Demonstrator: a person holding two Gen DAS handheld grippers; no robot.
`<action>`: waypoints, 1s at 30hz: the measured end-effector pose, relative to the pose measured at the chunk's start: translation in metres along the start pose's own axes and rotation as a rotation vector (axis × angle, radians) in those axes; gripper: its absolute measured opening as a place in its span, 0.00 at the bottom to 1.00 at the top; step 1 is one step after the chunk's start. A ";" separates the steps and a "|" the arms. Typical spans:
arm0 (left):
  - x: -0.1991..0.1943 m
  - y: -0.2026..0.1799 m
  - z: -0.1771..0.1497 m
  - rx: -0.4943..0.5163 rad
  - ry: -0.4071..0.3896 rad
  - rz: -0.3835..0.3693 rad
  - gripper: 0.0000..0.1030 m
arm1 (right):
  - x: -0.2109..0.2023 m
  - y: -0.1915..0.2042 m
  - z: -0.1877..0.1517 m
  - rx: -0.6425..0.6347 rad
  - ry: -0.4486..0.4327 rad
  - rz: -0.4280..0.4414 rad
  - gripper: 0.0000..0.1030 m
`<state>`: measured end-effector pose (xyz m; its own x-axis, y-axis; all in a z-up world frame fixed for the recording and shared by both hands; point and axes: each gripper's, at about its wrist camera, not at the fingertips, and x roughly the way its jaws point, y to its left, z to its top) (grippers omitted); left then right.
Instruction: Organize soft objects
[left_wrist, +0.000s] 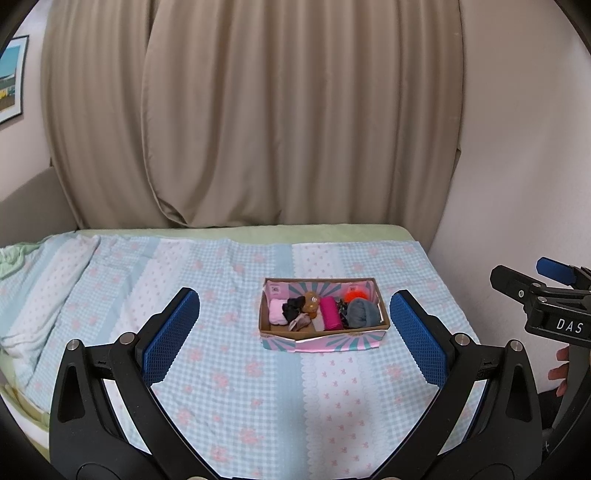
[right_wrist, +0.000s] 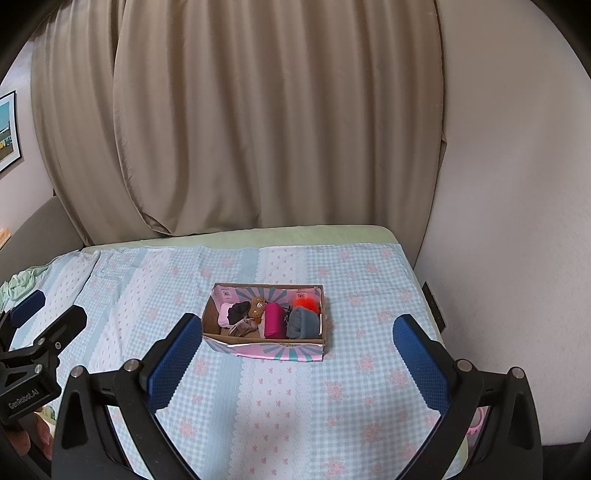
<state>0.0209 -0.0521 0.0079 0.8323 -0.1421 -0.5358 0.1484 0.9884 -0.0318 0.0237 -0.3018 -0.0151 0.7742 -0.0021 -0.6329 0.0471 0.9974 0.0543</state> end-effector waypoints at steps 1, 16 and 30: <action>0.000 0.000 0.000 0.000 0.000 0.000 1.00 | 0.000 0.000 0.000 0.000 0.000 0.000 1.00; 0.002 0.003 0.000 0.028 -0.011 0.005 1.00 | 0.003 -0.002 0.001 0.007 0.004 -0.003 1.00; 0.042 0.010 -0.005 0.061 0.056 0.064 1.00 | 0.036 -0.003 0.000 0.031 0.060 -0.011 1.00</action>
<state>0.0550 -0.0480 -0.0189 0.8099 -0.0744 -0.5818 0.1302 0.9900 0.0547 0.0520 -0.3050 -0.0380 0.7342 -0.0082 -0.6789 0.0761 0.9946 0.0703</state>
